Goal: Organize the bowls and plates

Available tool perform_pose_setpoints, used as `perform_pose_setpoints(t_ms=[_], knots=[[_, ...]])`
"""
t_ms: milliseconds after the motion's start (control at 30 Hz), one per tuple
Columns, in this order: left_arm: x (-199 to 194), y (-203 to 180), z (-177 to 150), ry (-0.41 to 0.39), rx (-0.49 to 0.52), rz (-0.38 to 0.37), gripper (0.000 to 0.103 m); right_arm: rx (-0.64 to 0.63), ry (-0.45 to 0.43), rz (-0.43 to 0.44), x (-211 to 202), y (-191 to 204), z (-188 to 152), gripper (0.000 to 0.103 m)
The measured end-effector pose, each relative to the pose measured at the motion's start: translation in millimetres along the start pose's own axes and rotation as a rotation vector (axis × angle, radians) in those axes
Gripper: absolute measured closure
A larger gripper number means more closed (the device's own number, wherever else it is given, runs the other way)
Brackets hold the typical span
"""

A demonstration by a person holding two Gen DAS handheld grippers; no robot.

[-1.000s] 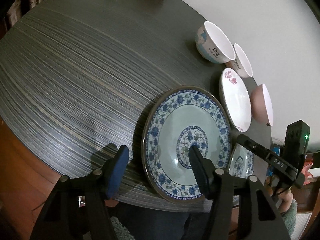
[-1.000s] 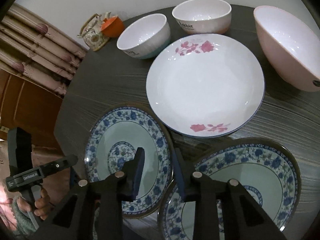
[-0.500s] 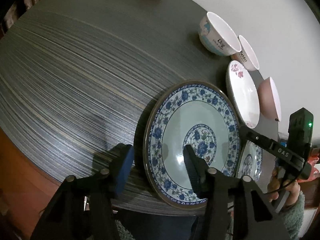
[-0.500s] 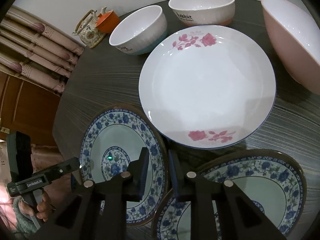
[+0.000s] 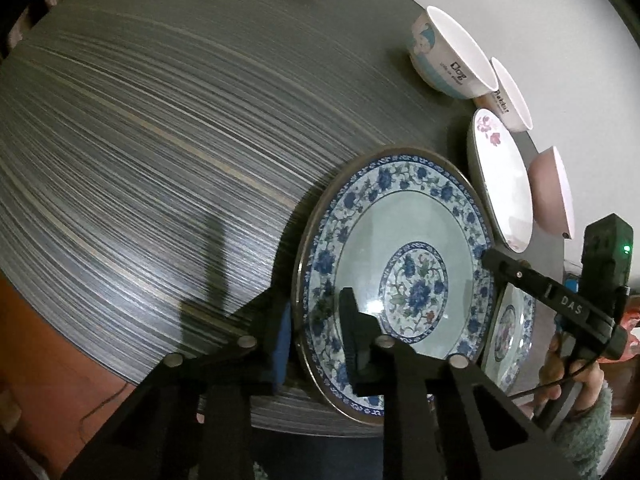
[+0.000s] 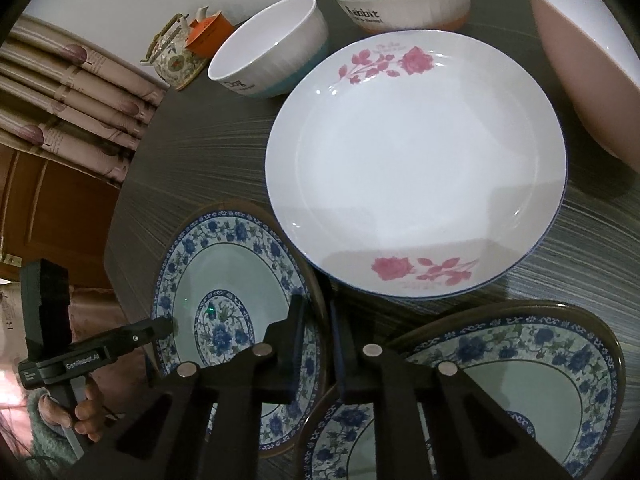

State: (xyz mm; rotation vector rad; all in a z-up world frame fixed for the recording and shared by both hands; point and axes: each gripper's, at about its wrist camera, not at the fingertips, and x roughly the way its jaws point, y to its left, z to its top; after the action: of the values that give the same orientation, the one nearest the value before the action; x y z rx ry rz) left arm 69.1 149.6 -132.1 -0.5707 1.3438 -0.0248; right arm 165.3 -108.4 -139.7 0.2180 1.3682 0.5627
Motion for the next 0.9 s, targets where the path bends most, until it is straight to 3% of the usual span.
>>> perform_pose_setpoints(t_ms=[500, 900], knots=[[-33, 18, 20, -0.122, 0.009, 0.069, 0.087, -0.005, -0.041, -0.011, -3, 40, -14, 0.091], [-36, 46, 36, -0.156, -0.007, 0.092, 0.087, 0.038, -0.071, -0.002, 13, 55, -32, 0.091]])
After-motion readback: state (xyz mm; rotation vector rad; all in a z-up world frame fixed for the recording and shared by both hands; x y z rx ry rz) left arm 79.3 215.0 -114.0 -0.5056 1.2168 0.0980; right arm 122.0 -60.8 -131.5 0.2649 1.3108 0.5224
